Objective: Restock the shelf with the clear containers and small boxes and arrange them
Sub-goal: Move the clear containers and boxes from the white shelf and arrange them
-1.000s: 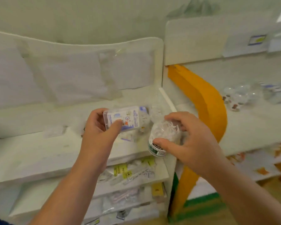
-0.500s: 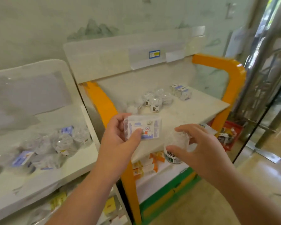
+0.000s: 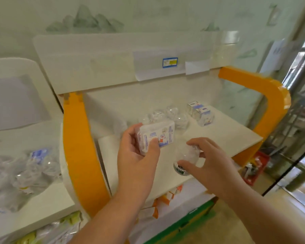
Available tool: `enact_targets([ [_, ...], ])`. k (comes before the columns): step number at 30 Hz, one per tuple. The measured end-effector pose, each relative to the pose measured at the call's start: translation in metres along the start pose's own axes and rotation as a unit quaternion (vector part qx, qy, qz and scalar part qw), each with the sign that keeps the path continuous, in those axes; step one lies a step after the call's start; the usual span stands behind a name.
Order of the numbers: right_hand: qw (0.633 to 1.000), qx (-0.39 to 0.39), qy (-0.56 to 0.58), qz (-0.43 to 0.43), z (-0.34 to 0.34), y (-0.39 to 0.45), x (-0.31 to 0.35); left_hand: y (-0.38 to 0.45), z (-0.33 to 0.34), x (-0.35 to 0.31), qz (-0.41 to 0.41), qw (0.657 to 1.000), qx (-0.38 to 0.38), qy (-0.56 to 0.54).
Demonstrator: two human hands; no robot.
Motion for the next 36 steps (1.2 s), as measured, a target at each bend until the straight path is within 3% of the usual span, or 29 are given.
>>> enact_targets([
  [6, 0.998, 0.053, 0.015, -0.023, 0.042, 0.057, -0.003, 0.009, -0.008, 0.02, -0.002, 0.997, -0.075, 0.024],
  [14, 0.985, 0.125, 0.008, -0.122, 0.118, 0.115, 0.032, 0.016, -0.029, 0.034, 0.007, 0.982, -0.17, 0.081],
  [26, 0.981, 0.122, 0.008, -0.152, 0.16, 0.154, 0.034, 0.01, -0.023, 0.032, 0.01, 0.942, -0.269, 0.201],
  [36, 0.974, 0.15, 0.013, -0.167, 0.154, 0.162, 0.035, 0.021, -0.009, 0.043, -0.013, 0.943, -0.258, 0.212],
])
Point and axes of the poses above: each hand's wrist, its own y-axis towards the middle knuckle, its own z-axis out of the palm, x = y × z, the point moved 9 cm from there along y, towards the middle knuckle, and after that the axes turned 11 degrees about z, right-handed, at the moved point
